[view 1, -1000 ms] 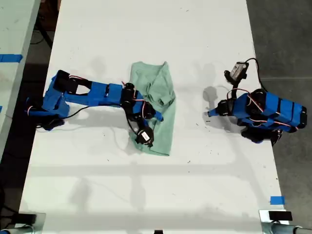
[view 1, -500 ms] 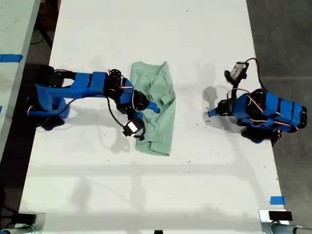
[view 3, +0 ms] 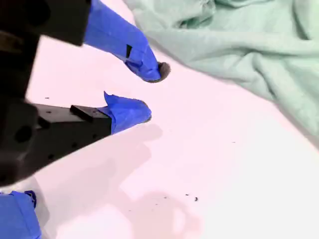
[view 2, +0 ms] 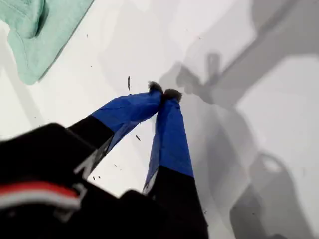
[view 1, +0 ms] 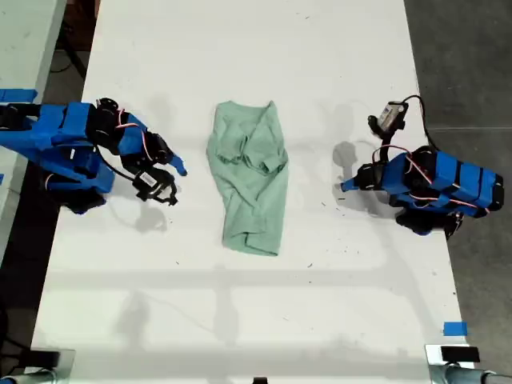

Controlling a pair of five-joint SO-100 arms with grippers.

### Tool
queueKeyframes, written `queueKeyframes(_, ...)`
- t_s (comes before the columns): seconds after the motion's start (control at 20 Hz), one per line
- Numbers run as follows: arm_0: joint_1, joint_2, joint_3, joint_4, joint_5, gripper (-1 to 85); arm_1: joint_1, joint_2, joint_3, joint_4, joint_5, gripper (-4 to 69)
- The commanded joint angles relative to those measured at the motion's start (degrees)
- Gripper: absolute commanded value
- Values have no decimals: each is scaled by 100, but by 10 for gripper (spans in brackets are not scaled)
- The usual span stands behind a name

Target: Fold t shirt

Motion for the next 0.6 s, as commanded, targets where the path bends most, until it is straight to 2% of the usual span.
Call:
queueKeyframes(0.0, -413, 545, 782, -404, 483, 76, 44, 62, 185, -88, -79, 13)
queueKeyframes(0.2, -1055, 773, 1714, -1134, 1160, 91, 62, 62, 193, -97, -79, 13)
queueKeyframes(0.4, -1635, 492, 2417, -2232, 2109, 35, 70, 62, 193, -97, -70, 13)
queueKeyframes(0.55, -1749, 976, 2848, -2461, 2224, 15, 79, 62, 193, -97, -79, 13)
